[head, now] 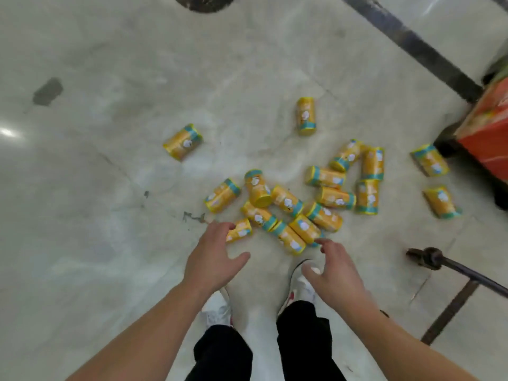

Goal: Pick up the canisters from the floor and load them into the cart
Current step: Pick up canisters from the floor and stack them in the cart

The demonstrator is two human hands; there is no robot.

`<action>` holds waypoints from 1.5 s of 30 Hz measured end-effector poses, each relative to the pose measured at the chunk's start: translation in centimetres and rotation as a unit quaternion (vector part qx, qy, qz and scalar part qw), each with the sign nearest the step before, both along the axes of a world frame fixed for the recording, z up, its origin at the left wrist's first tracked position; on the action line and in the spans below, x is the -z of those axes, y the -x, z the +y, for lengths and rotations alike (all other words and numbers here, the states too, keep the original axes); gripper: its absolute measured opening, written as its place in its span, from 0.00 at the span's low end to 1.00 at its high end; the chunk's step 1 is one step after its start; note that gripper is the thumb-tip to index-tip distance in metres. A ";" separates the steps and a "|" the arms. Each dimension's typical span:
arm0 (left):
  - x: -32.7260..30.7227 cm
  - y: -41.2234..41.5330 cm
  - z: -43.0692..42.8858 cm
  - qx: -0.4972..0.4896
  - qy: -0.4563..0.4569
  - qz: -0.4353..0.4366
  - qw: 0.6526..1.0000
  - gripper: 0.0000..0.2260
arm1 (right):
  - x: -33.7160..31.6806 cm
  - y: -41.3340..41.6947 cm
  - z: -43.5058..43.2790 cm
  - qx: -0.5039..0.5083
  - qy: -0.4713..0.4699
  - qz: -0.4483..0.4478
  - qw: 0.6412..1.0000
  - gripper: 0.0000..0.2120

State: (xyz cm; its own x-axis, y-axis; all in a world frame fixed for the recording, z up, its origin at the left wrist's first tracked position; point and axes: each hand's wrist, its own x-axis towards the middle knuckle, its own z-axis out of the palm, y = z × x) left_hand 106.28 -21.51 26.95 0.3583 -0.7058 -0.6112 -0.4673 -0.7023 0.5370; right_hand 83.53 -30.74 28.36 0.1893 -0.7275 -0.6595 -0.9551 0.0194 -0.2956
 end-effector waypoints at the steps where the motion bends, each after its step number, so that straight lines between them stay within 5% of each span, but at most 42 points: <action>1: 2.8 0.0 -0.1 0.012 -0.010 -0.012 1.000 0.30 | 3.0 -0.3 -0.1 -0.011 0.002 0.009 1.000 0.30; 11: 27.9 1.7 0.0 0.123 -0.097 -0.127 0.979 0.44 | 29.0 0.0 1.8 -0.087 0.058 0.089 0.991 0.48; 15: 31.3 1.8 -0.2 0.159 -0.139 -0.158 0.965 0.44 | 33.1 0.5 3.0 -0.082 0.124 0.128 0.981 0.51; 22: 31.4 1.6 -1.1 0.142 -0.137 -0.167 0.966 0.34 | 34.6 0.5 2.4 -0.051 0.180 0.138 0.973 0.38; 27: 26.1 2.7 -0.4 0.017 -0.127 -0.080 0.989 0.31 | 28.6 1.0 2.5 0.006 0.123 0.074 0.990 0.38; 33: 10.4 4.4 -1.8 -0.116 -0.043 0.073 0.990 0.27 | 13.1 1.3 2.9 0.176 0.080 -0.027 0.981 0.37; 45: -25.4 12.0 -11.2 -0.087 0.110 0.221 0.965 0.25 | -23.8 7.9 -1.9 0.370 0.226 -0.260 0.863 0.35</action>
